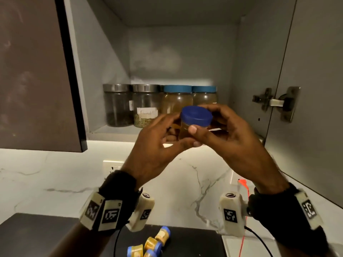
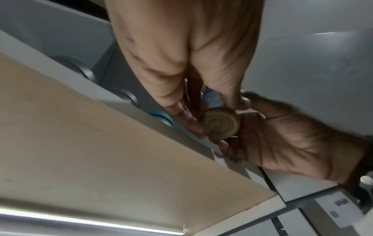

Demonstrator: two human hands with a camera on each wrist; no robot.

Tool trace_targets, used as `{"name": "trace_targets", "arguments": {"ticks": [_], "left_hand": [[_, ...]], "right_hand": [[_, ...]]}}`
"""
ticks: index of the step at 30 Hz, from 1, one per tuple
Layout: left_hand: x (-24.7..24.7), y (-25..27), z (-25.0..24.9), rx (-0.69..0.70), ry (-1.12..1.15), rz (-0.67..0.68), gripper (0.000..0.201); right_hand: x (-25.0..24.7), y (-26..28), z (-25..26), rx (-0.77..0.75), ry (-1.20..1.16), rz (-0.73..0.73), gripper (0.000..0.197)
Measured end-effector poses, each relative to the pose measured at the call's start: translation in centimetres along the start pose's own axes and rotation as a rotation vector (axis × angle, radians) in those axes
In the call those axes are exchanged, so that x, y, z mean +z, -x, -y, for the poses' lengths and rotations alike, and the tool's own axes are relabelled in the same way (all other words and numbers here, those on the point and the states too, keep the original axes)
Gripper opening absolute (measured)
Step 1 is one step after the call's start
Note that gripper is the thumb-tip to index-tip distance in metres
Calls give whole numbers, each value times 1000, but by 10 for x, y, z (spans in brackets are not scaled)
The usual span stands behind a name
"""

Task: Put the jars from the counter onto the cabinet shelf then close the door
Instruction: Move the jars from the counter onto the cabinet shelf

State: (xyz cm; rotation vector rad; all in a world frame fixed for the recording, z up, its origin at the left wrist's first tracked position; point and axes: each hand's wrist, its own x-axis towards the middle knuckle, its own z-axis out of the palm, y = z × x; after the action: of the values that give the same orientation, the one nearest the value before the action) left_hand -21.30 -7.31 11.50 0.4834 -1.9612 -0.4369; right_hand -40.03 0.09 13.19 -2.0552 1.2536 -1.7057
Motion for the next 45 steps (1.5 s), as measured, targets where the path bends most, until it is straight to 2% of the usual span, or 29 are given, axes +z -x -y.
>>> {"name": "trace_targets", "arguments": {"ticks": [5, 7, 11, 16, 22, 32, 36, 45], "left_hand": [[6, 3, 17, 0, -434, -2, 60], [7, 9, 29, 16, -514, -34, 52], [12, 17, 42, 123, -528, -144, 41], [17, 18, 42, 135, -535, -171, 41], [20, 18, 47, 117, -514, -167, 44], [19, 15, 61, 171, -523, -149, 44], [18, 15, 63, 196, -532, -134, 47], [8, 17, 63, 273, -551, -61, 50]], "right_hand": [[-5, -14, -19, 92, 188, -187, 67], [-8, -23, -23, 132, 280, -226, 68], [-12, -37, -22, 171, 419, -215, 56], [-9, -48, -26, 199, 477, -196, 57], [-2, -52, -28, 233, 540, -174, 52], [-15, -63, 11, 251, 825, -68, 36], [-12, -75, 10, 314, 933, -9, 29], [3, -93, 16, 386, 1011, 9, 29]]}}
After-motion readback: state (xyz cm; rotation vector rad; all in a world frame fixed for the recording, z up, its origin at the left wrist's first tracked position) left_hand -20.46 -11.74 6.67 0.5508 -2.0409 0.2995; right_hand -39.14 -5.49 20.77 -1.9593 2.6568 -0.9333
